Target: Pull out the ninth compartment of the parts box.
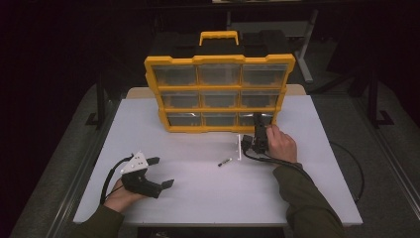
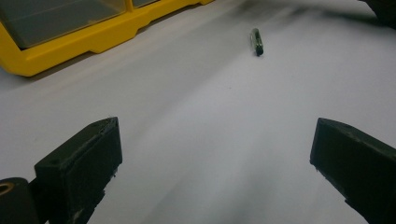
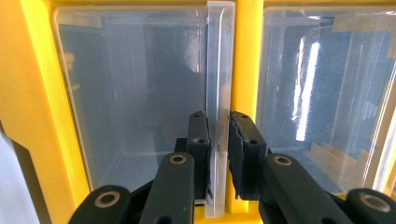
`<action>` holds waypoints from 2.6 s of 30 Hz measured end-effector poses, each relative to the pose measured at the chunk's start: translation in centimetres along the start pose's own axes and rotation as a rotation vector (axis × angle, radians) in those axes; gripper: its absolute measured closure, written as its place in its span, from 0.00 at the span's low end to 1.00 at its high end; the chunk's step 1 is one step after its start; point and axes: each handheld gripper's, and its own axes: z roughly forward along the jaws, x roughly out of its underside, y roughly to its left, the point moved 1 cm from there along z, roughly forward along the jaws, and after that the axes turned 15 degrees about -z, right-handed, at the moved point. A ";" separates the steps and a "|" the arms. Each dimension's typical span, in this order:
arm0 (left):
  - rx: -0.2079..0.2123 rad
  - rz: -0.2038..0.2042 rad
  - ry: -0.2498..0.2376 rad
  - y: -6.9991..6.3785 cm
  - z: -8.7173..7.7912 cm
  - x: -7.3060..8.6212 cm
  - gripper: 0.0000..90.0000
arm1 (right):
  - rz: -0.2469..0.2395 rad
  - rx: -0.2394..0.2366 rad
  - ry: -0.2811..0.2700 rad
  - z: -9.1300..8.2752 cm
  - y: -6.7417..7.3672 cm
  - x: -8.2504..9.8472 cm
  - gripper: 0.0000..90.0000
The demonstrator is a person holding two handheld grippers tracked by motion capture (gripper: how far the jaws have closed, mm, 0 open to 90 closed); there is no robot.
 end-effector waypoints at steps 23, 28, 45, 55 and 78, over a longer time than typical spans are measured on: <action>0.001 -0.006 -0.011 0.0 0.0 0.0 0.02 | -0.056 -0.008 0.012 -0.6 -0.5 0.0 0.87; 0.001 -0.006 -0.011 0.0 0.0 0.0 0.02 | -0.059 -0.013 0.013 -0.6 -0.6 0.0 0.87; 0.004 -0.011 -0.012 0.0 0.0 0.1 0.02 | -0.060 -0.013 0.002 -1.3 -0.7 0.1 0.87; 0.002 -0.008 -0.008 0.0 0.0 0.0 0.02 | -0.056 -0.027 -0.004 -1.8 -0.7 0.1 0.87; 0.001 -0.002 -0.014 0.0 -0.2 0.0 0.02 | -0.063 -0.049 -0.015 -2.5 -1.1 0.2 0.87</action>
